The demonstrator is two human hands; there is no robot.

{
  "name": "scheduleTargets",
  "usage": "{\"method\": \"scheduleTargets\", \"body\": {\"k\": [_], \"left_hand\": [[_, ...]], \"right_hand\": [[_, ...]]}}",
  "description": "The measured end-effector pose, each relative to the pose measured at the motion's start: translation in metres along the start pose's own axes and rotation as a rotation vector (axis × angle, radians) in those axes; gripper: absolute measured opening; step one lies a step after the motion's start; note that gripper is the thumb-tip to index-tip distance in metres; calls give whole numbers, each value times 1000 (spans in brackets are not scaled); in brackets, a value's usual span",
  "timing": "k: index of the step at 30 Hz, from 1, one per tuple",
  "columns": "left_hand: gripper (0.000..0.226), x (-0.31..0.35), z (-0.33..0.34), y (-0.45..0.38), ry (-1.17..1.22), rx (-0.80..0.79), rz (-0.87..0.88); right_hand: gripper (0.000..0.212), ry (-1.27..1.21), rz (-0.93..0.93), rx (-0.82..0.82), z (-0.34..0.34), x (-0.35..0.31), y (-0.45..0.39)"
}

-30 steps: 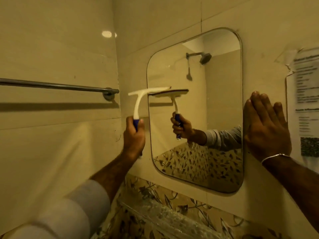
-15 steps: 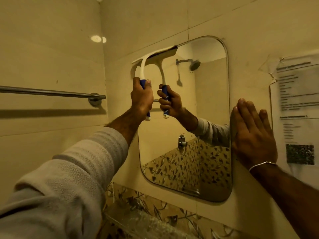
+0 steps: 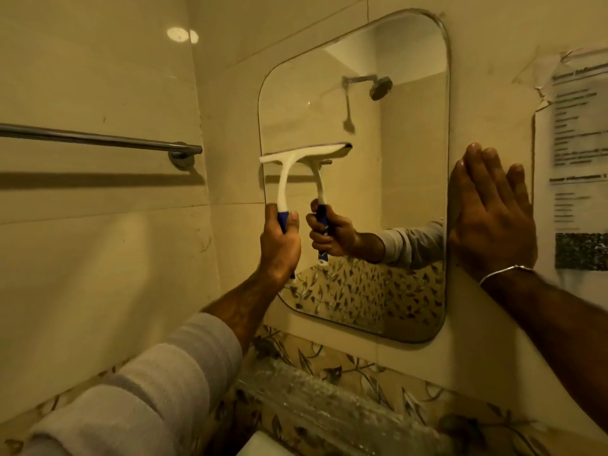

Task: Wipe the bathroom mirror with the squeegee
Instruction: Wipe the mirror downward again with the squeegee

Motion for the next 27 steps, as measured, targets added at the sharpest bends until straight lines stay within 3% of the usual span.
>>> {"method": "scheduleTargets", "body": {"k": [2, 4, 16, 27], "left_hand": [[16, -21, -3, 27, -13, -24, -33], [20, -39, -9, 52, -40, -38, -59], [16, -140, -42, 176, -189, -179, -262], [14, -132, -50, 188, -255, -209, -275]], "right_hand": [[69, 191, 213, -217, 24, 43, 37], [68, 154, 212, -278, 44, 42, 39], [72, 191, 213, -285, 38, 39, 32], [68, 204, 204, -292, 37, 36, 30]]}}
Point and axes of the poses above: each hand's wrist, its own y-axis away from the middle knuckle, its own z-axis out of the palm, x = y × z, the point moved 10 cm from there along -y, towards the middle knuckle, and after that the axes turned 5 degrees about x, right-handed, at the moved point
